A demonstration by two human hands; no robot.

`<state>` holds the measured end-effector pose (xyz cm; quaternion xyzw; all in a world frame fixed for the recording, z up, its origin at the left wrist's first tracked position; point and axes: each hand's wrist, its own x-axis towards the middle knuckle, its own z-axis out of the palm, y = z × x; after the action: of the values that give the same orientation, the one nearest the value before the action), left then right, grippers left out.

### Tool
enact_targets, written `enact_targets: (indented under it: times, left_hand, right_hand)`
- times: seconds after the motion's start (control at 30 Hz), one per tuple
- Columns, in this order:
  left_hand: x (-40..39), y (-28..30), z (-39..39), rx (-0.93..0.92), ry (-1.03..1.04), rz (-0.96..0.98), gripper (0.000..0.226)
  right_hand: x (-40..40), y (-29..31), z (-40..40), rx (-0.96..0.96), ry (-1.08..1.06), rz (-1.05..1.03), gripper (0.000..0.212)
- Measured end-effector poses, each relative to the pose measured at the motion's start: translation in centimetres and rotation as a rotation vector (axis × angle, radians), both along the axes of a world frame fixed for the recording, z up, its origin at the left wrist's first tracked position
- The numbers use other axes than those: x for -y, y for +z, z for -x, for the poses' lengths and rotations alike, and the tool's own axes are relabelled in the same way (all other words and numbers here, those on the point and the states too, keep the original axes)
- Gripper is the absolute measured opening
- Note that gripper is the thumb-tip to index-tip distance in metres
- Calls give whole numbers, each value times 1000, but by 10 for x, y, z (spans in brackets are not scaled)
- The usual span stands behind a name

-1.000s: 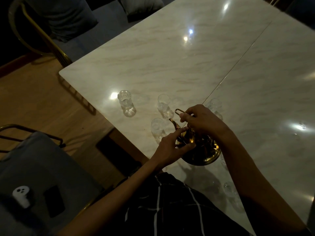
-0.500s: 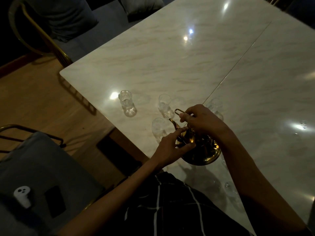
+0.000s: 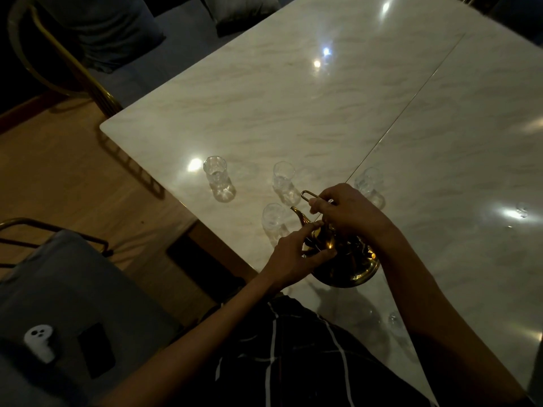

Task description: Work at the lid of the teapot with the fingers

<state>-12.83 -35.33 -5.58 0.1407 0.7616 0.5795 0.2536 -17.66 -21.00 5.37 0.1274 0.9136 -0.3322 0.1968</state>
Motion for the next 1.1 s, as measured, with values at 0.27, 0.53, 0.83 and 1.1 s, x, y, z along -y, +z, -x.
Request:
enact_targets:
  times: [0.27,0.53,0.83,1.1]
  left_hand:
    - [8,-6,7,44,-53,40,67]
    - [24,-15,22,20,-183,114,70]
    - [42,-25,52,3,-248,76,71]
    - [45,-17,88,-22,-293,6,66]
  right_hand:
    - [6,-7,-2,19,-48,21,31]
    - [15,-27,-6,29,-104,23,33]
    - [30,-38,2,-33,-253,48,35]
    - [35,-26,28,-65,-301,0,34]
